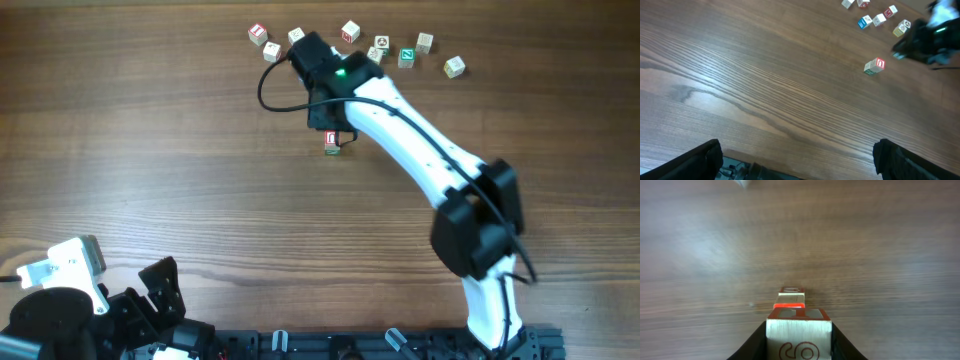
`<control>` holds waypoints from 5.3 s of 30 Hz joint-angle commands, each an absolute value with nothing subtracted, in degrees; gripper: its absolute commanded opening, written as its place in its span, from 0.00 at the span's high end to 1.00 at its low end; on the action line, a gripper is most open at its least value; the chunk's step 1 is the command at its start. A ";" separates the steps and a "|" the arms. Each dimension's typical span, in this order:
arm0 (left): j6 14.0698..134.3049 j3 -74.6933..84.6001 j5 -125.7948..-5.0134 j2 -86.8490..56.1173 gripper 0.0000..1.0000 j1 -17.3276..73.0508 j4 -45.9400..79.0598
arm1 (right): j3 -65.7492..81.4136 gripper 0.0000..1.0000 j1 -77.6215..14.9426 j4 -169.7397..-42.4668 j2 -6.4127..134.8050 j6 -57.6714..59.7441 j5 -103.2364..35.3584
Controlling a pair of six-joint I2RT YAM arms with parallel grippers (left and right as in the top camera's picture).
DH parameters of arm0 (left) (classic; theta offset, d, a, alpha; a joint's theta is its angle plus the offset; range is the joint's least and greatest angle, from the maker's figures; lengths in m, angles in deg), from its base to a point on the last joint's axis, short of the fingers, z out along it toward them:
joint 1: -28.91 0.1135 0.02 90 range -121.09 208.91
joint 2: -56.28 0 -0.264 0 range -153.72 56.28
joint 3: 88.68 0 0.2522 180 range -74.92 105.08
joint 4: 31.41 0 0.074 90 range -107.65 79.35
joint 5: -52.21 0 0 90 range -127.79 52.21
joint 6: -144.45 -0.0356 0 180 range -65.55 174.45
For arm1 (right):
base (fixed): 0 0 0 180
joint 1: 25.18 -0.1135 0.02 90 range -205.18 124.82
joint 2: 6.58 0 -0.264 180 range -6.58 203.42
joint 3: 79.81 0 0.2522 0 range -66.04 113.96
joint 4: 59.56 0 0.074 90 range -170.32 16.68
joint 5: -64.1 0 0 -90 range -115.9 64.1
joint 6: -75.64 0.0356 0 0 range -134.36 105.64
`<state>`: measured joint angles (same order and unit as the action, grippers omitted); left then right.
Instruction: Form a tower
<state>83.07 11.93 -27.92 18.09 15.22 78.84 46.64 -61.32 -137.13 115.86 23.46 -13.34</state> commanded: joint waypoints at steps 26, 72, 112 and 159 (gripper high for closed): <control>83.40 11.93 -27.22 18.24 0.00 15.44 78.84 | 24.63 0.76 -61.91 -115.03 108.71 14.15 -18.39; 83.40 11.93 -27.22 18.24 0.00 15.44 78.84 | 27.80 0.20 -63.09 -116.93 111.07 19.22 -11.77; 83.40 11.93 -27.22 18.24 0.00 15.44 78.84 | 53.41 0.00 -54.45 -154.29 117.41 -54.22 -43.02; 83.38 11.93 -27.22 18.24 0.00 15.44 78.84 | 53.83 0.11 -53.71 -140.04 134.54 -69.95 -36.62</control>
<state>83.07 11.93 -27.92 18.09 15.22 78.84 53.22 -53.84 -140.01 133.08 -69.93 -35.96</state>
